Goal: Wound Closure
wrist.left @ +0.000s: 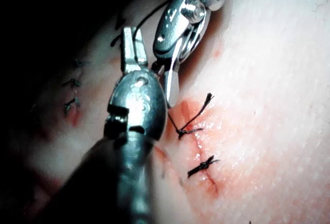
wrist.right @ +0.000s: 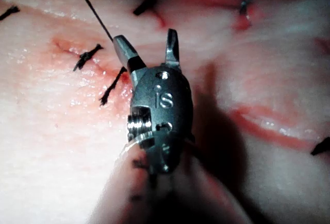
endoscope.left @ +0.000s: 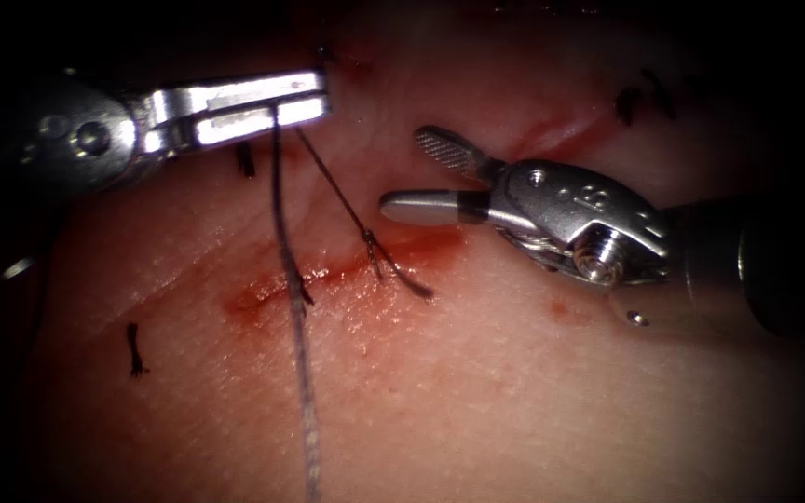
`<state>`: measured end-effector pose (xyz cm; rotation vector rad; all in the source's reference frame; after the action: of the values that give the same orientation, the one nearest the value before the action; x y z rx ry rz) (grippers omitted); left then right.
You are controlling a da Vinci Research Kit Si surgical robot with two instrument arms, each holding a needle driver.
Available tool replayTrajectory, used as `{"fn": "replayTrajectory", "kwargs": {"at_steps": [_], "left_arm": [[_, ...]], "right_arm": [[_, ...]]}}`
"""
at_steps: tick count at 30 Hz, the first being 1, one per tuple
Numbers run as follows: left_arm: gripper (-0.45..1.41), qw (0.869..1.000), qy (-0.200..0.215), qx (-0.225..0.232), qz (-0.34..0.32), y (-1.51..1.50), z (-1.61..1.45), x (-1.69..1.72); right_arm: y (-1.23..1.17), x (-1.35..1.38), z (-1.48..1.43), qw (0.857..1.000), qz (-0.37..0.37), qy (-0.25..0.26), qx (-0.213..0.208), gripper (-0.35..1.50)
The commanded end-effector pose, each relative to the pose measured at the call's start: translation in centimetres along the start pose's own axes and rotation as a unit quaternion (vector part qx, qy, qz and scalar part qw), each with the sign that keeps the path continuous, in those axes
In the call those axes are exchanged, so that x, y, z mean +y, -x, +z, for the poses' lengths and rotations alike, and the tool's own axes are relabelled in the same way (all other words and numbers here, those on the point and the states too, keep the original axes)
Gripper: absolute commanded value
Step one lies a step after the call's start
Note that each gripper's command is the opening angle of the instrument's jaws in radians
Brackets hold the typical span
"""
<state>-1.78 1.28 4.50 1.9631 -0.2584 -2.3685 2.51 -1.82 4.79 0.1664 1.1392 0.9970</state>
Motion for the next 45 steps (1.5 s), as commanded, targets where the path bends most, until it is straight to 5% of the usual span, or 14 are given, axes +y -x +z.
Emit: {"fn": "replayTrajectory", "kwargs": {"at_steps": [1,6,15,29,42,44,45], "left_arm": [[-0.45,1.0,0.0,0.001,0.001,0.01,0.06,-0.02],[-0.45,1.0,0.001,0.002,0.011,-0.16,0.05,0.11],[-0.45,1.0,0.0,0.003,0.016,-0.16,0.08,0.19],[-0.45,1.0,0.005,0.009,0.016,-0.04,0.03,0.15],[-0.45,1.0,0.005,0.008,0.016,-0.08,0.03,0.17],[-0.45,1.0,0.005,0.009,0.017,-0.1,0.02,0.18],[-0.45,1.0,0.005,0.009,0.017,-0.11,0.02,0.18]], "right_arm": [[0.05,-0.08,0.13,1.0,-0.001,-0.009,-0.001,0.81],[0.19,-0.23,0.21,0.996,-0.071,-0.048,-0.02,1.1],[0.14,-0.28,0.31,0.967,-0.249,-0.057,0.002,1.23],[0.18,-0.58,0.74,0.948,-0.315,-0.018,0.031,1.33],[0.26,-0.63,0.89,0.947,-0.32,-0.009,0.034,1.21],[0.29,-0.63,0.9,0.944,-0.327,-0.008,0.034,0.96],[0.3,-0.64,0.9,0.944,-0.328,-0.008,0.035,0.69]]}}
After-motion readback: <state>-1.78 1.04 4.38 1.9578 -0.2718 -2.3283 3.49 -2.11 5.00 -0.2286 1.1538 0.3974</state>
